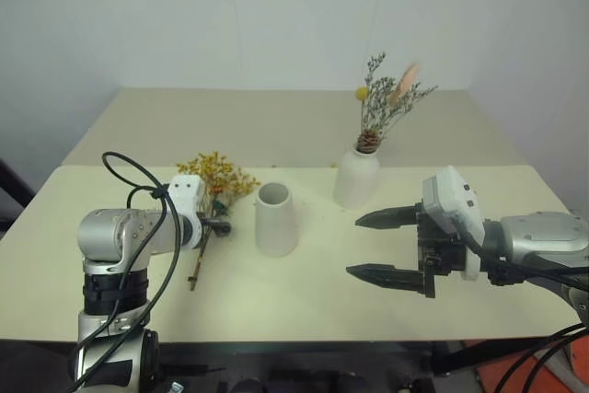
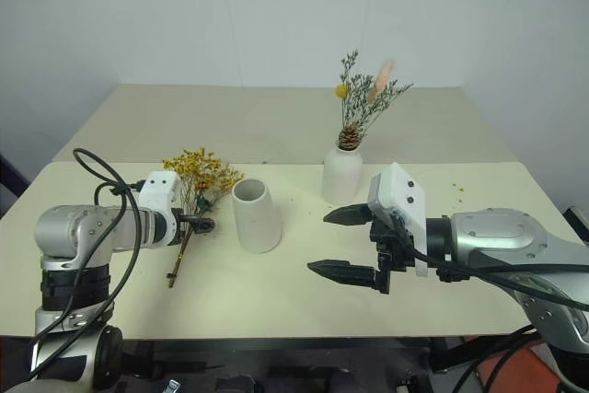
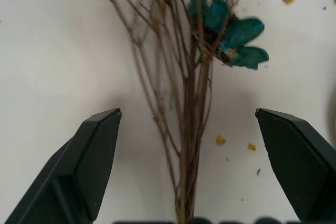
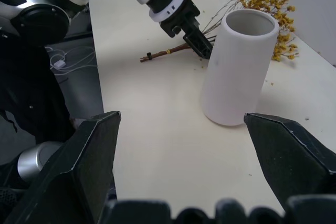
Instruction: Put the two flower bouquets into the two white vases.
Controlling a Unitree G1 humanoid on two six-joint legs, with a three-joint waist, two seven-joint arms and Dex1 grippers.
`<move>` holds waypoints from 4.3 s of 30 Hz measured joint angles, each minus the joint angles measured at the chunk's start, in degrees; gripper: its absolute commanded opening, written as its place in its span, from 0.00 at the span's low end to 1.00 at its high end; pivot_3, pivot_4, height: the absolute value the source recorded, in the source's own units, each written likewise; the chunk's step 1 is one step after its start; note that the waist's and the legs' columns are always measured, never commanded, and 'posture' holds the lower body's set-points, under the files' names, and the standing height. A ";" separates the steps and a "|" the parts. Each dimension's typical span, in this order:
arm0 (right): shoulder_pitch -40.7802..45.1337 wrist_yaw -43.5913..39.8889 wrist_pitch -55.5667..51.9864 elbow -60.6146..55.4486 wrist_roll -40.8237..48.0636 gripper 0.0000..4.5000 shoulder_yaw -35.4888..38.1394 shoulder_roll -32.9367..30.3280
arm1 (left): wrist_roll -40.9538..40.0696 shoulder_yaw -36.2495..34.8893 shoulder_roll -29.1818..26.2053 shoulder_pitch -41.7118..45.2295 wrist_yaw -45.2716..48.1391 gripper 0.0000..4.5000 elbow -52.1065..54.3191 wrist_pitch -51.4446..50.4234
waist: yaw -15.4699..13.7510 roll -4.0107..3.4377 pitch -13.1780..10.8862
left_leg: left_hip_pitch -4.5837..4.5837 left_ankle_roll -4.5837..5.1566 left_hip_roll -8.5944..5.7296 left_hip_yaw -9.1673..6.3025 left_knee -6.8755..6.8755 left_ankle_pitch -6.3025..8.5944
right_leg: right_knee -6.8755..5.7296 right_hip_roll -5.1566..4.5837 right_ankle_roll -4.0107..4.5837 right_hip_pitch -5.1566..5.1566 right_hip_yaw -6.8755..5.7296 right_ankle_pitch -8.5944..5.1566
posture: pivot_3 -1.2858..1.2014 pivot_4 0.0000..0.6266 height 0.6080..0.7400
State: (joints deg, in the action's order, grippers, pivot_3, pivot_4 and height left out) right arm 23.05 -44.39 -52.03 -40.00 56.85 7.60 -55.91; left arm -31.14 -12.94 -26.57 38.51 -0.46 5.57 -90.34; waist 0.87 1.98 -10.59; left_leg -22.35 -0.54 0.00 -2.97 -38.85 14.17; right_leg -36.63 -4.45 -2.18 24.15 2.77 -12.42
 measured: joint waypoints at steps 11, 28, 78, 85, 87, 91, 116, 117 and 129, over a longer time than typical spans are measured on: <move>-0.05 1.21 0.01 0.02 -0.05 1.00 -0.09 -0.14 | 4.48 0.58 0.11 2.08 2.96 0.14 -3.00 -1.29 | -0.09 0.00 0.00 | 0.02 0.00 -0.01 -0.01 -0.01 0.00 | -0.01 -0.01 -0.01 -0.03 -0.01 0.00 | 0.52 0.24 1.00; 0.55 2.17 1.82 0.37 -4.61 1.00 -0.90 2.91 | 10.91 -1.97 -1.72 4.81 5.36 0.01 -1.51 16.27 | -0.16 0.01 -0.01 | -0.09 -0.01 0.01 -0.02 -0.01 0.00 | 0.02 -0.01 0.00 0.05 -0.03 0.00 | 0.52 0.24 1.00; -2.40 22.20 5.12 -2.55 -15.13 1.00 -3.79 18.01 | -10.46 0.42 6.82 8.07 75.98 0.01 -27.54 67.20 | 0.25 0.00 0.00 | -0.09 0.01 0.03 -0.02 -0.01 -0.01 | 0.06 0.02 0.00 0.01 -0.06 0.00 | 0.52 0.24 1.00; -2.40 22.07 5.12 -2.56 -15.55 1.00 -3.92 17.61 | -9.29 0.93 6.82 4.80 77.12 0.01 -27.51 69.32 | 0.25 0.00 0.00 | -0.08 0.02 0.03 -0.02 -0.01 -0.01 | 0.06 0.02 0.00 0.01 -0.06 0.00 | 0.52 0.24 1.00; -2.40 22.00 5.12 -2.56 -15.94 1.00 -4.22 17.32 | -9.19 0.97 6.59 4.04 77.69 0.01 -27.51 69.97 | 0.20 0.00 0.00 | -0.07 0.01 0.04 -0.02 -0.01 -0.01 | 0.07 0.02 0.00 0.00 -0.06 0.00 | 0.52 0.24 1.00; -2.40 21.91 5.14 -2.55 -17.33 1.00 -4.84 17.32 | -9.16 1.05 6.27 3.02 78.70 0.23 -27.18 70.71 | 0.18 0.00 0.00 | -0.08 0.02 0.03 -0.02 -0.01 -0.01 | 0.06 0.02 0.00 0.00 -0.06 0.00 | 0.52 0.24 1.00; -1.83 20.71 5.33 0.03 -21.34 1.00 -6.17 19.72 | -3.83 4.44 0.54 3.98 75.16 0.99 -18.97 70.34 | 0.30 -0.01 0.00 | -0.08 0.02 0.04 -0.01 0.00 0.00 | 0.08 0.02 0.00 0.01 -0.06 0.00 | 0.52 0.24 1.00; -1.84 20.71 5.35 0.04 -21.75 1.00 -6.41 19.73 | -3.92 4.74 -0.08 3.97 75.33 0.99 -18.27 69.78 | 0.37 -0.01 0.00 | -0.07 0.02 0.05 -0.01 0.00 0.00 | 0.07 0.03 0.00 0.01 -0.06 0.00 | 0.52 0.24 1.00; -1.97 20.70 5.71 0.22 -23.30 1.00 -6.86 20.81 | -2.48 9.32 -7.49 7.10 70.99 0.99 -16.55 54.74 | 0.28 -0.01 -0.01 | -0.11 0.02 0.06 -0.02 0.00 0.00 | 0.08 0.04 -0.02 0.05 -0.07 -0.02 | 0.52 0.24 1.00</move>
State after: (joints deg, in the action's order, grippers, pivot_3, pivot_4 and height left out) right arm 21.08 -23.69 -46.33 -39.78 33.55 0.74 -35.11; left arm -33.62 -3.62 -34.06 45.61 70.53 -10.98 -35.60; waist 1.15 1.97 -10.60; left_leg -22.45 -0.52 0.06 -3.00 -38.85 14.17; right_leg -36.55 -4.40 -2.20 24.20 2.70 -12.43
